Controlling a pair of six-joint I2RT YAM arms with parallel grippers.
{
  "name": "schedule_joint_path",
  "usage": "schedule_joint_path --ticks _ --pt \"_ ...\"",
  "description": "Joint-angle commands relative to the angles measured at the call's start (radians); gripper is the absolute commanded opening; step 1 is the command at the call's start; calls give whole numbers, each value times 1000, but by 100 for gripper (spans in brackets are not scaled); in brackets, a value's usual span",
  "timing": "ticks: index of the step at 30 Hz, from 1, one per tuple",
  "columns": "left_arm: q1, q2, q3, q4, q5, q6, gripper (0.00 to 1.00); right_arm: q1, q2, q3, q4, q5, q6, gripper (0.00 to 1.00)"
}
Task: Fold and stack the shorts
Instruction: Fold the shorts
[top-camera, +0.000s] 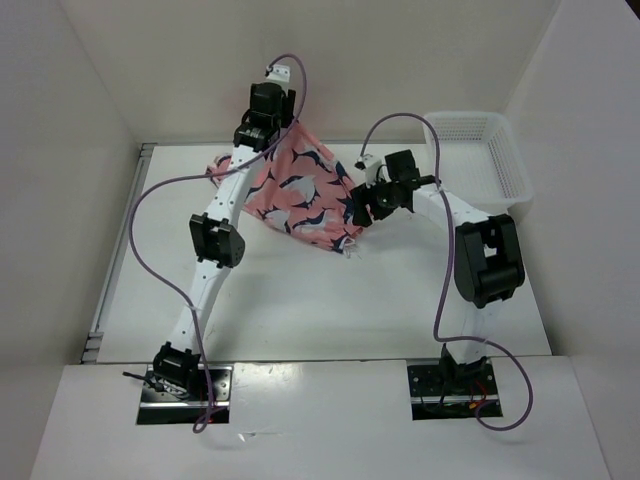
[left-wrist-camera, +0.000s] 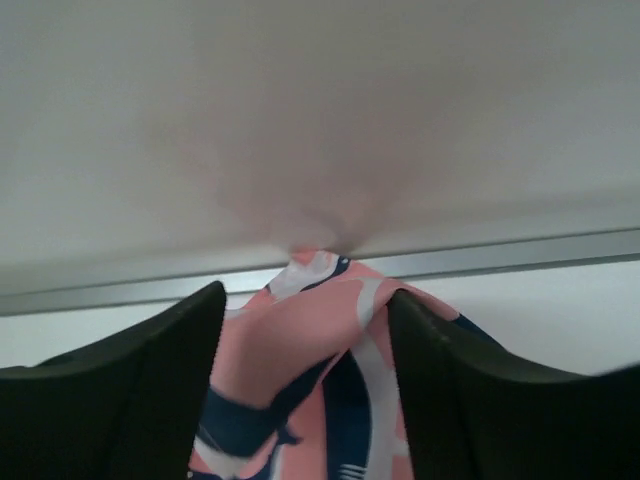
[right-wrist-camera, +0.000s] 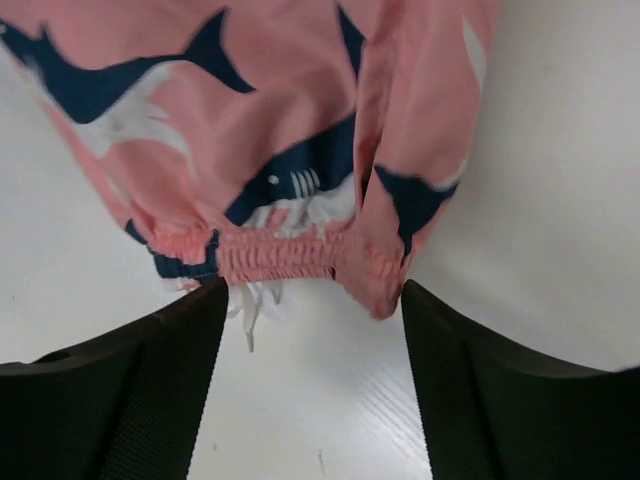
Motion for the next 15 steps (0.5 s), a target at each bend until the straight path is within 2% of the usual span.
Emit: schedule_joint_path --ticks 1,4,6,9,11,15 --pt "31 12 71 -94 -58 1 77 -22 9 81 71 152 151 77" --pt "80 -39 112 -186 5 1 86 -44 -3 124 56 207 238 77" --pt "121 -100 112 -268 70 1 88 -44 -28 135 32 208 212 77" --pt "182 -168 112 -356 164 1 100 -7 -57 135 31 292 198 77" --pt "219 -209 59 -385 202 1 100 12 -71 135 41 342 198 78" --pt "232 -231 -101 -361 200 1 100 22 -58 148 50 343 187 78"
